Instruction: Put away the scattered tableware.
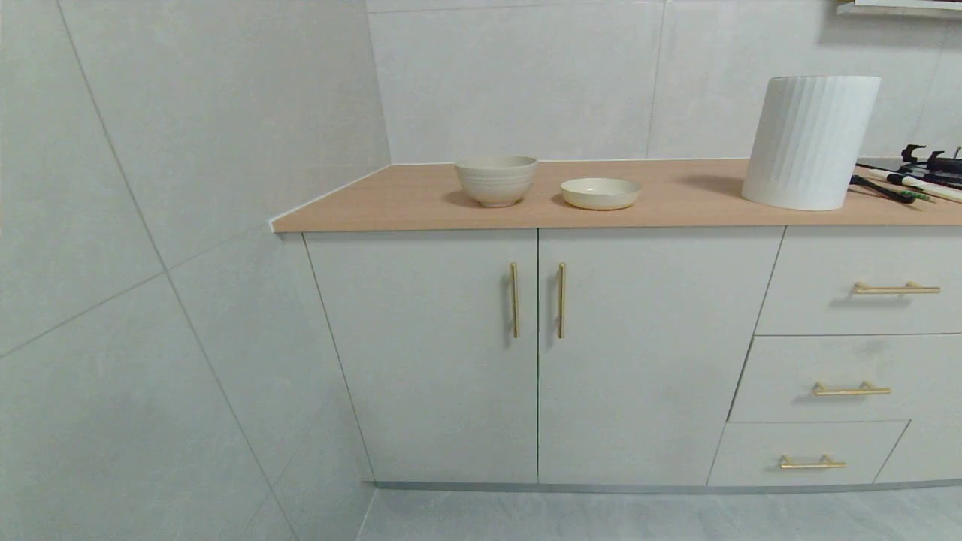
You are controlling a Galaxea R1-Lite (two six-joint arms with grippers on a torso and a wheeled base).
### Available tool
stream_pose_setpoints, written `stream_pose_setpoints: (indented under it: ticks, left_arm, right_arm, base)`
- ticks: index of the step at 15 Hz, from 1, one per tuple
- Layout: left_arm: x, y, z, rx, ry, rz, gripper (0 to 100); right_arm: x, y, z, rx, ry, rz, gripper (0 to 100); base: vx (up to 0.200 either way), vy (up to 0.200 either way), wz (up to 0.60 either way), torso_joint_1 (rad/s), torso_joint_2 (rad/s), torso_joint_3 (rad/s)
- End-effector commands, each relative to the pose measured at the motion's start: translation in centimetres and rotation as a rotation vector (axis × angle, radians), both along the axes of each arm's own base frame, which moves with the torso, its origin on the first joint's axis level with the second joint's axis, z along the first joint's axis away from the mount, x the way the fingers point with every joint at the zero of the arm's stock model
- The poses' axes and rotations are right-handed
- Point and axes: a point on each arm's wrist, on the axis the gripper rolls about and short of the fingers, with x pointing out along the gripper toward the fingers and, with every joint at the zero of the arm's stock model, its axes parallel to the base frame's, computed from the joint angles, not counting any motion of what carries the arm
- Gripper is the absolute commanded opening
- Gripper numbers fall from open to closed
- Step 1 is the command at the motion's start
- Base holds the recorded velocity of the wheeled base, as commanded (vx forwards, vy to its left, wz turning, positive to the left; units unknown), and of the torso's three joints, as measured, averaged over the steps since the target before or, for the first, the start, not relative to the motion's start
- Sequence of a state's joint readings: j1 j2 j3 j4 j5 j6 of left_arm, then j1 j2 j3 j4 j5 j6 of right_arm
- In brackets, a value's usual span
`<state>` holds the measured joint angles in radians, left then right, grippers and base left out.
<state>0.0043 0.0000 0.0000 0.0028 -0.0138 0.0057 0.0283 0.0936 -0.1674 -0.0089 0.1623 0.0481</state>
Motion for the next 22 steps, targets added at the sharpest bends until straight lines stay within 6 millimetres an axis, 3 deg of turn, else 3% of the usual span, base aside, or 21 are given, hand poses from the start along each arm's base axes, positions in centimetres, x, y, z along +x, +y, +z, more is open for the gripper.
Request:
stream_pose_setpoints:
  ticks: [1,3,4,6,8,10,13,15,16,22]
  left_arm:
    - [0.0,0.0,0.0,0.0,0.0,0.0,100]
    - [0.0,0.0,0.0,0.0,0.0,0.0,100]
    - [0.0,0.0,0.0,0.0,0.0,0.0,100]
    - [0.0,0.0,0.0,0.0,0.0,0.0,100]
    - [0.0,0.0,0.0,0.0,0.0,0.0,100]
    - [0.0,0.0,0.0,0.0,0.0,0.0,100]
    - [0.0,0.0,0.0,0.0,0.0,0.0,100]
    - [0.0,0.0,0.0,0.0,0.0,0.0,100]
    - [0.0,0.0,0.0,0.0,0.0,-0.001,100]
    - [0.0,0.0,0.0,0.003,0.0,0.0,100]
  right_arm:
    - [4.3,0.6,2.8,0.007,0.275,0.236,100]
    - [7.7,1.2,4.5,0.007,0.411,0.312,100]
    - [8.3,1.5,5.0,0.005,0.419,0.35,100]
    - [11.5,2.9,6.9,0.0,0.485,0.461,100]
    - [15.8,4.9,8.1,-0.015,0.538,0.518,100]
    - [19.9,6.9,8.2,-0.022,0.532,0.554,100]
    - [24.4,9.2,7.7,-0.005,0.528,0.574,100]
    - [25.3,9.8,7.4,-0.005,0.54,0.584,100]
    - [27.6,11.2,6.7,-0.004,0.569,0.597,100]
    - [32.6,14.0,6.5,0.01,0.567,0.647,100]
  base:
    - [0.0,0.0,0.0,0.0,0.0,0.0]
    - [0.0,0.0,0.0,0.0,0.0,0.0]
    - [0.0,0.0,0.0,0.0,0.0,0.0]
    - [0.0,0.0,0.0,0.0,0.0,0.0]
    - [0.0,0.0,0.0,0.0,0.0,0.0]
    - [0.0,0.0,0.0,0.0,0.0,0.0]
    - [0.0,0.0,0.0,0.0,0.0,0.0]
    - [0.0,0.0,0.0,0.0,0.0,0.0]
    - [0.0,0.0,0.0,0.0,0.0,0.0]
    - [0.033,0.0,0.0,0.0,0.0,0.0]
